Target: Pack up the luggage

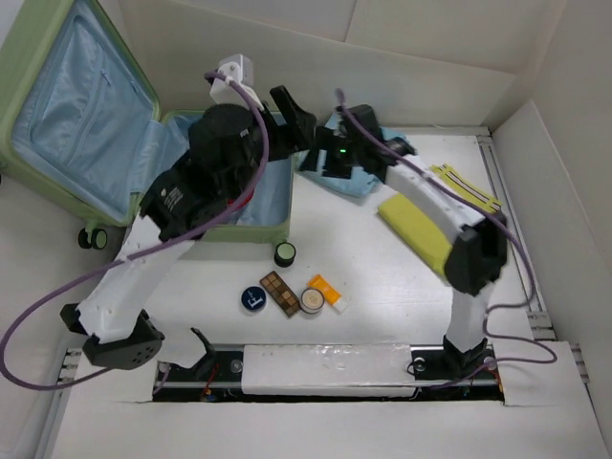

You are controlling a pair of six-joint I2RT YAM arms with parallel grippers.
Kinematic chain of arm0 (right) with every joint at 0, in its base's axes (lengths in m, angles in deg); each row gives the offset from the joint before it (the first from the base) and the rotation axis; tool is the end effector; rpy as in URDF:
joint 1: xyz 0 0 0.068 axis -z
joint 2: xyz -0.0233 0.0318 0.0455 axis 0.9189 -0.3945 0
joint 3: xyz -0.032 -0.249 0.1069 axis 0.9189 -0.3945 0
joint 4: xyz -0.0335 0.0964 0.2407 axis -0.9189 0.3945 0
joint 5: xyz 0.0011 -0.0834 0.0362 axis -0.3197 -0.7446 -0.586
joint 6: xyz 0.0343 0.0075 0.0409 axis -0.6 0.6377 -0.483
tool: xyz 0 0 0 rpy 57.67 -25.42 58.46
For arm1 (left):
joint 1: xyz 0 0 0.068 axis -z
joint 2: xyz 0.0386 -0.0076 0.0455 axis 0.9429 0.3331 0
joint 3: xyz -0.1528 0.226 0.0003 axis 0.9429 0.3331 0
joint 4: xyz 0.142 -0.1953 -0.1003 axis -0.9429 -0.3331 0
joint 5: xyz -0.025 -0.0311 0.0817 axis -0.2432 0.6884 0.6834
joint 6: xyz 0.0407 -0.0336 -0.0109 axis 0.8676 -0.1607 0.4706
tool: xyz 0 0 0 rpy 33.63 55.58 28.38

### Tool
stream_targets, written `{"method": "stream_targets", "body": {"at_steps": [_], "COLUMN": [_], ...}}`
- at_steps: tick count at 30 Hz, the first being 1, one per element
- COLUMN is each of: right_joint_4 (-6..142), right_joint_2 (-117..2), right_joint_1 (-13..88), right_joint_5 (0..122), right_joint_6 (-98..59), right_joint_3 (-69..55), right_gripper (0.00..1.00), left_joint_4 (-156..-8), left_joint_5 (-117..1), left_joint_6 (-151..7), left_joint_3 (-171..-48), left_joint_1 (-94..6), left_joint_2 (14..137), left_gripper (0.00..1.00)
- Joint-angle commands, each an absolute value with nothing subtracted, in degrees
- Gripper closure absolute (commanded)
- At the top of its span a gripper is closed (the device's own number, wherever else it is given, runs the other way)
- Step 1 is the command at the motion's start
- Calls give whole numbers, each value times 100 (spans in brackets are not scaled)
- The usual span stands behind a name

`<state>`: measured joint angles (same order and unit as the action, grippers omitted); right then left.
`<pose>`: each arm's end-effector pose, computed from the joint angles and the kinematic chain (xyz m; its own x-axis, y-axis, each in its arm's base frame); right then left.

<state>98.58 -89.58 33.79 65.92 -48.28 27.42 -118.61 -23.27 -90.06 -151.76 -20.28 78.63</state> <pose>0.3837 0.2581 0.3393 -0.7863 0.1678 -0.5947 -0.2737 0.7683 0.5786 0.1639 -0.1723 0.5674 -0.1873 -0.4749 -0.8599 0.3555 0.7832 -0.5100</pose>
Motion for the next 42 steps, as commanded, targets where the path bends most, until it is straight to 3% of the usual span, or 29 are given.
{"method": "stream_targets", "body": {"at_steps": [1, 5, 10, 14, 20, 30, 38, 42], "right_joint_4": [9533, 9708, 10287, 10805, 10948, 10948, 10886, 10886], "right_joint_2": [-7107, -5367, -3880, -3194, -2859, -2858, -2964, -2964], "right_joint_1": [3863, 4285, 4567, 4646, 4760, 4822, 4822, 4822], "right_joint_5": [6343, 6019, 5640, 5728, 5867, 6079, 6290, 6290], "right_joint_6": [-4150, -3701, -3278, -3075, -3013, -2961, -2961, -2961], "right_joint_3": [1540, -500, -1960, -2384, -2700, -2921, -2973, -2973], "right_gripper": [25, 34, 34, 24, 10, 10, 11, 12], "left_joint_4": [-11372, -11379, -11222, -11167, -11396, -11045, -11159, -11019], "left_joint_5": [-4514, -4221, -3756, -3510, -3430, -3641, -3150, -3096], "left_joint_6": [-9297, -9245, -9304, -10015, -10413, -10194, -10141, -10089], "left_joint_3": [-14675, -14288, -11882, -10412, -9559, -9066, -9118, -9066], "left_joint_1": [-3527, -3461, -1794, -887, -287, -287, -287, -287], "left_joint_2": [8176, 8352, 7643, 7307, 7657, 8150, 8668, 8923], "left_gripper": [29, 29, 21, 10, 1, 1, 1, 8]}}
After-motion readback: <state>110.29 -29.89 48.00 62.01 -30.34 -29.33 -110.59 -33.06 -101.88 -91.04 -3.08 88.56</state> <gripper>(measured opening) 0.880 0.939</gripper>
